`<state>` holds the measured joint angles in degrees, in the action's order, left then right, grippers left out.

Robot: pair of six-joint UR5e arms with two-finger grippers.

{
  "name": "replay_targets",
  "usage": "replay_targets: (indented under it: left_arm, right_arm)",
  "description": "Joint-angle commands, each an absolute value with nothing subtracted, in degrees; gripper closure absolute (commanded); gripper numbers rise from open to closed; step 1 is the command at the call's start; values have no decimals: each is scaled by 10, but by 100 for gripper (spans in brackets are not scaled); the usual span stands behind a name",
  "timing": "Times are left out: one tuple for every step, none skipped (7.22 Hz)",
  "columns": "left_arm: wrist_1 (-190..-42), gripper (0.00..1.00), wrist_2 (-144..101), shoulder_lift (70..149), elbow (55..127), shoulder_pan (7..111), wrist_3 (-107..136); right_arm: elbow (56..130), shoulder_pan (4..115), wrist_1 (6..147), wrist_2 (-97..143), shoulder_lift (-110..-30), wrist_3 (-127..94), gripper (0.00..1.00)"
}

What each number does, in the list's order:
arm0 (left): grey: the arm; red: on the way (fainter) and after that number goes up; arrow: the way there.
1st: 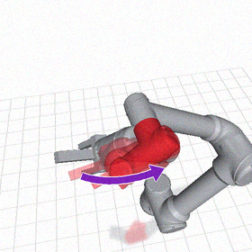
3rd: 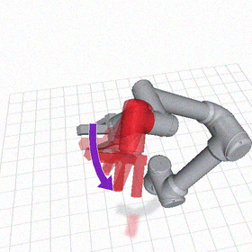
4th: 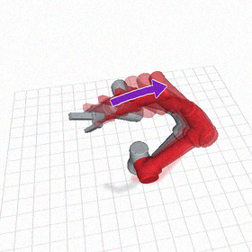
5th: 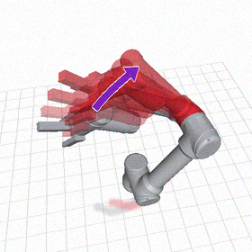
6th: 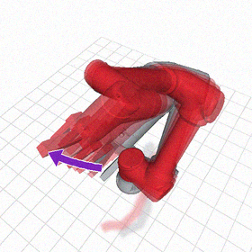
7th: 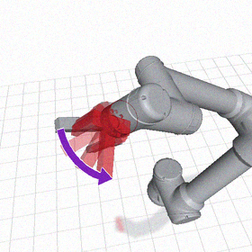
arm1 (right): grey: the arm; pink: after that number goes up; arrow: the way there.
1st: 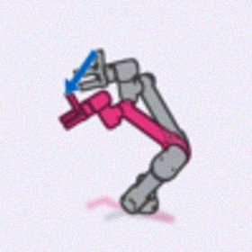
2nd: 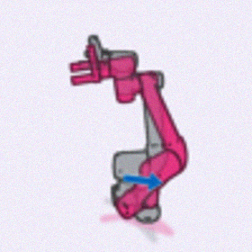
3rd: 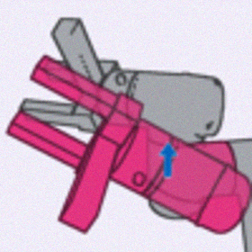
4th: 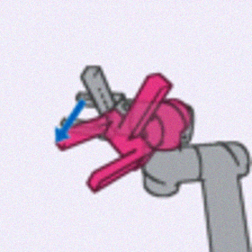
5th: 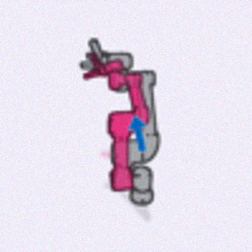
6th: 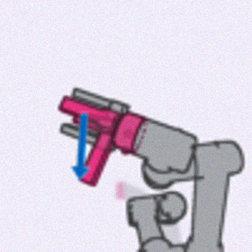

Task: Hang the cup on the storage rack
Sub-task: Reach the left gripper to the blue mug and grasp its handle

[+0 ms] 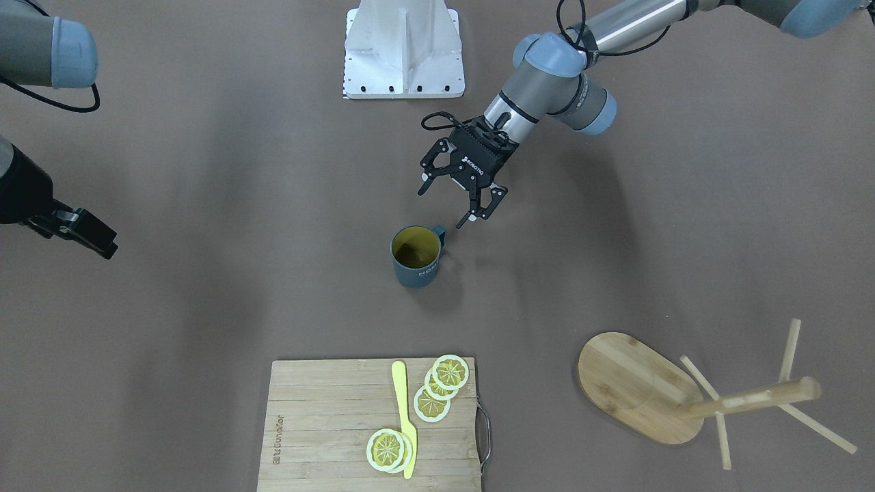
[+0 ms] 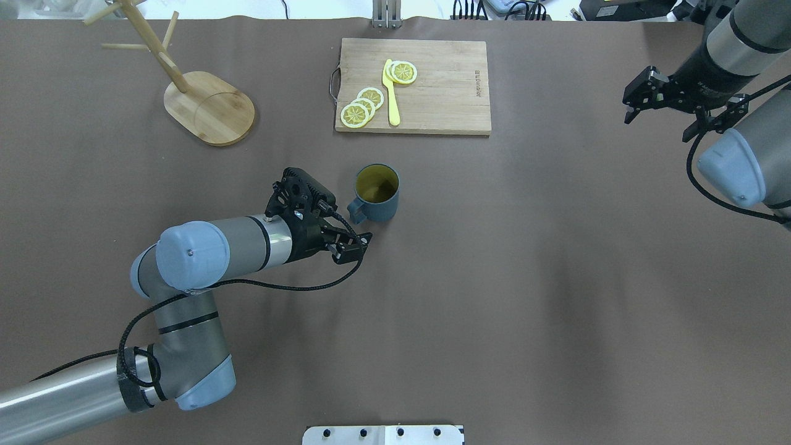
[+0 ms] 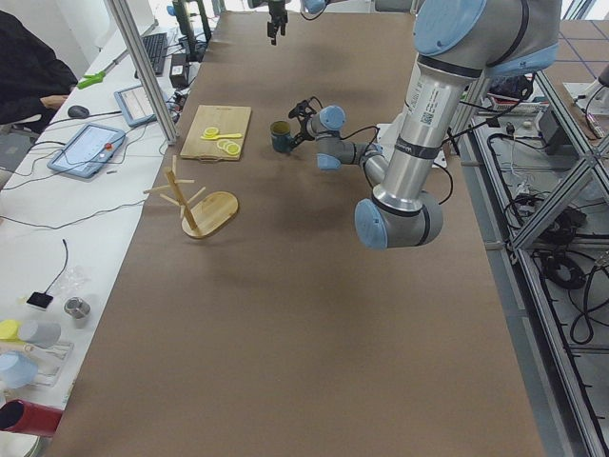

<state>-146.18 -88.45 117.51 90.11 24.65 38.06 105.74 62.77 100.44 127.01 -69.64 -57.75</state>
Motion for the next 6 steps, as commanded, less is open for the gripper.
replay_targets:
  left_arm:
    - [-1470, 7, -864, 1181, 891, 245, 336]
    - [-1470, 7, -863, 1181, 883, 246, 335]
    - [-1477, 7, -838, 1182, 870, 246, 336]
    - [-1487, 7, -827, 1182, 861, 246, 337]
    - [-1491, 9, -826, 1186, 859, 246, 337]
    - [-1491, 12, -826, 1192, 848, 245, 338]
  right_arm:
    - [1058, 623, 1004, 1270, -696, -577, 0]
    - [1058, 623, 1003, 1269, -696, -577, 0]
    - [1058, 622, 1003, 1270, -696, -577, 0]
    - [1060, 621, 1003, 1270, -696, -577, 0]
    - [1062, 621, 1003, 1270, -696, -578, 0]
    - [1063, 621, 1003, 1270, -695, -579, 0]
